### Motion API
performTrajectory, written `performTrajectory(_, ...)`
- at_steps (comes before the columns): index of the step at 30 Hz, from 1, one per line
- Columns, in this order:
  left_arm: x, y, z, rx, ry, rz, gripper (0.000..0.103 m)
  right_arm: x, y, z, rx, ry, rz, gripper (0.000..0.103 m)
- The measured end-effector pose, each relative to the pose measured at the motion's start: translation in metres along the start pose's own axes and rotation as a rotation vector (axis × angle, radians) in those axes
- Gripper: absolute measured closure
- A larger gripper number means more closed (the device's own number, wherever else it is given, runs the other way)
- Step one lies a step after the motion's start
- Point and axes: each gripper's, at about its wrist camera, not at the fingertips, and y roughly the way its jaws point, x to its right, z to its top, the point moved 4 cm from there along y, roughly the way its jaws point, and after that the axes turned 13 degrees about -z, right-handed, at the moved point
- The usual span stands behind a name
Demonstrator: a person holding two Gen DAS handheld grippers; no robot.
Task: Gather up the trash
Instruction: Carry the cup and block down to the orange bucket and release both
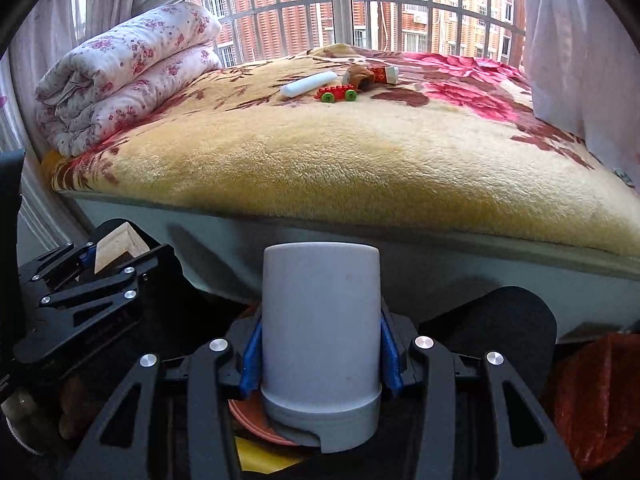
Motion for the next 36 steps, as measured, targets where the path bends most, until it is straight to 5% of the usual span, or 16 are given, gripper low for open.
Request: performTrajectory(36, -0.001, 0.010, -0.006, -0.030, -0.027, -0.002, 0.056, -0.008, 0.011, -0.013, -0.033, 0.002, 0.023, 0.056)
